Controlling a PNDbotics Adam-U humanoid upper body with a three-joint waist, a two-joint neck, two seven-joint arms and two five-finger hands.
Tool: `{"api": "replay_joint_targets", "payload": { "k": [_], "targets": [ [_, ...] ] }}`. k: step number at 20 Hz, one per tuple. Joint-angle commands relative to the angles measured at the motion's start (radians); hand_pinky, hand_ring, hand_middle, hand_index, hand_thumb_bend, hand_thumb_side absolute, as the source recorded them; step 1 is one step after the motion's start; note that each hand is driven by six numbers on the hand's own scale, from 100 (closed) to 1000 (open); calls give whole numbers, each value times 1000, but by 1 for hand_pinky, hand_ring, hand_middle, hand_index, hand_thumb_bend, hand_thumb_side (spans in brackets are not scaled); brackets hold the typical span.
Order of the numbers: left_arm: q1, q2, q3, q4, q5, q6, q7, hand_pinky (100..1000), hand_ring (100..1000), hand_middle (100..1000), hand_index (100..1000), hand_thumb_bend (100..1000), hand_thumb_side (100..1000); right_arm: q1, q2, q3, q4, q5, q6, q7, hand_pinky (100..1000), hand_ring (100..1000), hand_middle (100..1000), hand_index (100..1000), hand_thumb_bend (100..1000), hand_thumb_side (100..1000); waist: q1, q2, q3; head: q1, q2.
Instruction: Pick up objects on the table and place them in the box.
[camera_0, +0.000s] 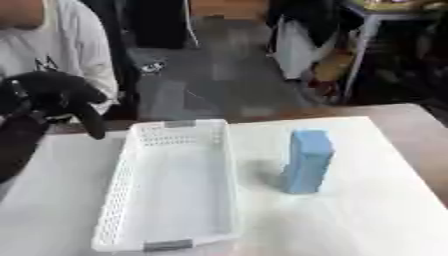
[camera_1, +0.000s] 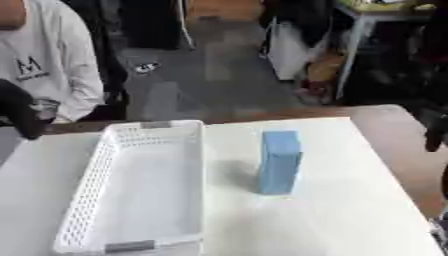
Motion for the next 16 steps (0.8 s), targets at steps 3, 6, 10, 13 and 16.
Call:
{"api": "replay_joint_targets", "payload": {
  "k": [3,6,10,13,16],
  "targets": [
    [-3,22,4,-18,-1,0,-3,523,479,706,873,775,949,-14,-23,-6,-15,-2,-11,-15,176,379,476,561,100,724,0,-8,1,8,-24],
    [1,22,4,-18,-2,1,-4,522,479,705,872,761,960,-10,-24,-8,-15,-8,14,-15,173,378,481,566,100,801,-1,-10,12,5,-41],
    [4,19,4,-18,0,3,-5,522,479,705,872,776,949,-3,-30,-13,-15,8,118,12,185,399,521,605,100,754,-2,-15,24,-11,-51],
    [6,19,3,-18,1,6,-5,522,478,705,872,777,949,1,-28,-23,-15,35,249,26,214,450,621,684,100,735,-4,-18,29,-31,-49],
    [11,20,0,-18,2,9,-8,522,477,705,871,777,948,-10,-11,-32,-15,86,433,3,239,494,697,730,100,729,-8,-24,32,-56,-47]
  ]
}}
